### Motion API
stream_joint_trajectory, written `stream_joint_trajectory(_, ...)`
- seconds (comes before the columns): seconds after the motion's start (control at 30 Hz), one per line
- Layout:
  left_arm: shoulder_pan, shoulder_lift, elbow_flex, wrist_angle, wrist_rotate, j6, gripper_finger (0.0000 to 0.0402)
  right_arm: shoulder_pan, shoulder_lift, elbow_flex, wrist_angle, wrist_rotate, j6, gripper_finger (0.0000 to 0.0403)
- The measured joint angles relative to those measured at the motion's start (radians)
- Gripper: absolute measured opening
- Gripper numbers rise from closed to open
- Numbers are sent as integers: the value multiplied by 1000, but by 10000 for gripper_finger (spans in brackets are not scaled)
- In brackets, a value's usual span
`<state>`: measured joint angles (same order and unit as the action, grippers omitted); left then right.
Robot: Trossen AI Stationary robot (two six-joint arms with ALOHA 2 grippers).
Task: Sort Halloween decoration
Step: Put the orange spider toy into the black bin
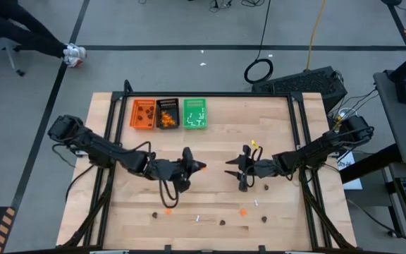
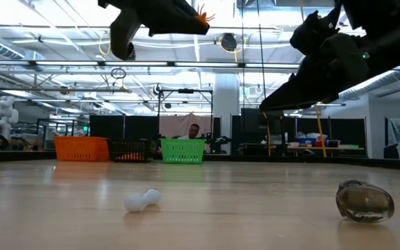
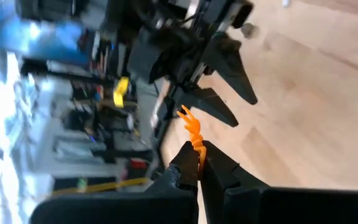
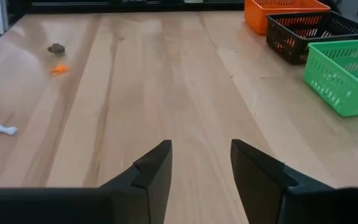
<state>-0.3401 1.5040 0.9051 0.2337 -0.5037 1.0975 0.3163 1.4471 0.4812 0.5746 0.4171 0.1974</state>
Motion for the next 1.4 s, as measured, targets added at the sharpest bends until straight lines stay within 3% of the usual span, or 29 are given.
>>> stream_joint_trajectory(0.2, -14, 0, 0, 9, 0, 168, 0, 7, 0, 0, 4, 0, 7, 149)
stream_joint_trajectory(0.53, -14, 0, 0, 28, 0, 143, 0, 7, 0, 0, 50, -1, 2, 148)
stream_joint_trajectory(0.93, -14, 0, 0, 24, 0, -532, 0, 7, 0, 0, 65, -1, 0, 148)
stream_joint_trajectory(1.03, -15, 0, 0, -42, -57, -754, 0, 7, 0, 0, 65, -1, 1, 148)
stream_joint_trajectory(1.17, -4, -31, -2, -225, -168, -828, 0, 7, 0, 0, 64, -2, 7, 148)
stream_joint_trajectory(1.4, 132, -133, -1, -522, -174, -961, 0, 7, 0, 0, 57, -2, -1, 148)
